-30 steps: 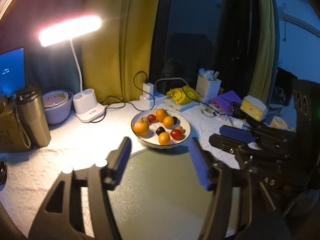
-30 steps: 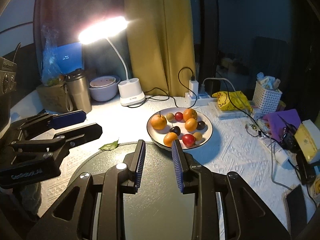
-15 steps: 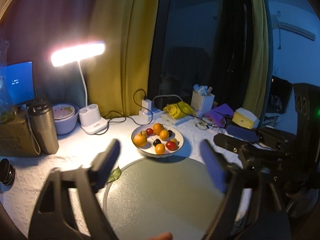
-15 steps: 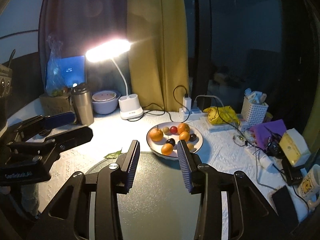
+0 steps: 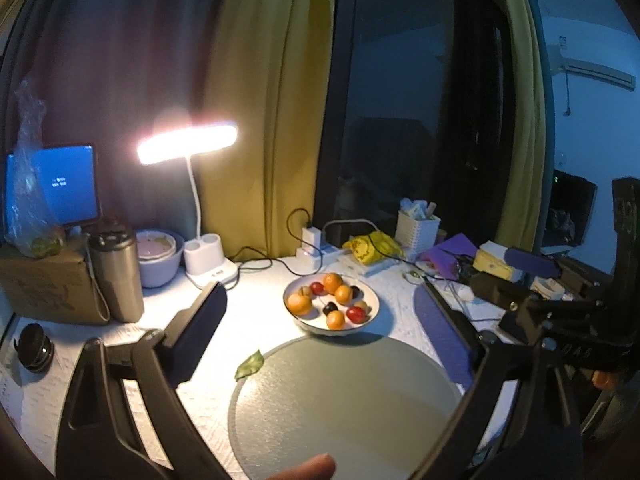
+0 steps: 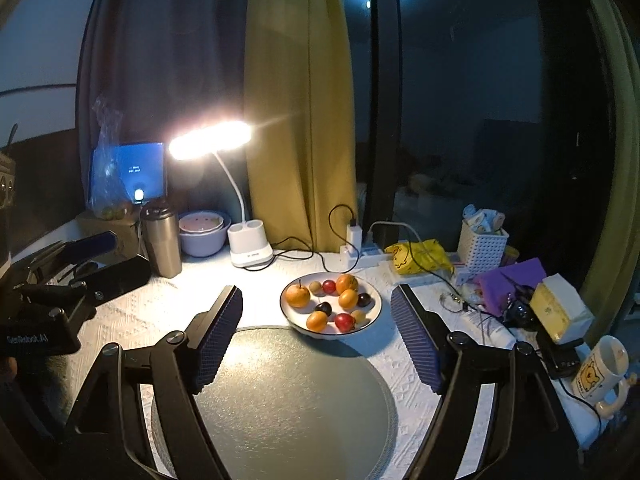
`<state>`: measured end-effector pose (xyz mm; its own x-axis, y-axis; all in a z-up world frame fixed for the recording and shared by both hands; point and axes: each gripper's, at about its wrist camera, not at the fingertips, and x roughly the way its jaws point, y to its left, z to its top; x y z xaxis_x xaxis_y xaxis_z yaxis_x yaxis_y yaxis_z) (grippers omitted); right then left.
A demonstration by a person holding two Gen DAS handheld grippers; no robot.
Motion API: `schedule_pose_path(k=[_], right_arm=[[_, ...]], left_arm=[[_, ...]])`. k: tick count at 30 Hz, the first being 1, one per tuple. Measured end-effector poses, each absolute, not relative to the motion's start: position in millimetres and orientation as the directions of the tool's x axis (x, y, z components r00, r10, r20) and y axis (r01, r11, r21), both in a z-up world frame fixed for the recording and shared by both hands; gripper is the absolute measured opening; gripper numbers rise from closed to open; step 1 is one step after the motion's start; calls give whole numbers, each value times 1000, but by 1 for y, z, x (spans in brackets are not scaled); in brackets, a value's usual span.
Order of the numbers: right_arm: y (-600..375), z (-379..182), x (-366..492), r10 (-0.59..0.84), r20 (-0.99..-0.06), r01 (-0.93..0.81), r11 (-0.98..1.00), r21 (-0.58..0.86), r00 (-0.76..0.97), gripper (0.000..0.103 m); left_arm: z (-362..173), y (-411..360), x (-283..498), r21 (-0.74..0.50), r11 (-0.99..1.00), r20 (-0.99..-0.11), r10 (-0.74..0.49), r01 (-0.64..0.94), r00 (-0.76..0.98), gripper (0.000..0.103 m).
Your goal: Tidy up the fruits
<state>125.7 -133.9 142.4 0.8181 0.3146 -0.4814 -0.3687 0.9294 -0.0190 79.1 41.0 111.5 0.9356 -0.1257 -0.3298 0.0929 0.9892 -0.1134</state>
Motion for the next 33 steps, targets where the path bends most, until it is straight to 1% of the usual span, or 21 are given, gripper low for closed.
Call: schedule_pose_path(k=[8, 12, 19, 26, 33], right_arm=[[-145, 149, 120, 297, -468, -355, 934, -39, 832, 80], [-152, 150, 121, 285, -459, -343, 938, -45, 841, 80], [-167, 147, 128, 266, -447, -315, 948, -36, 854, 80], [-180, 143, 135, 250, -452, -296, 955, -33, 856, 80], [-183, 141, 137, 251, -455, -296, 955, -30, 855, 80]], left_arm=[[121, 48, 65, -108, 993, -270, -80, 52, 959, 95], [124, 54, 61, -91, 996, -245, -32, 10, 969, 95], [128, 56, 55, -53, 999, -201, -10, -1, 980, 95], [129, 66, 57, -87, 996, -197, 12, -30, 980, 95], [129, 65, 59, -81, 996, -198, 22, -38, 980, 95]])
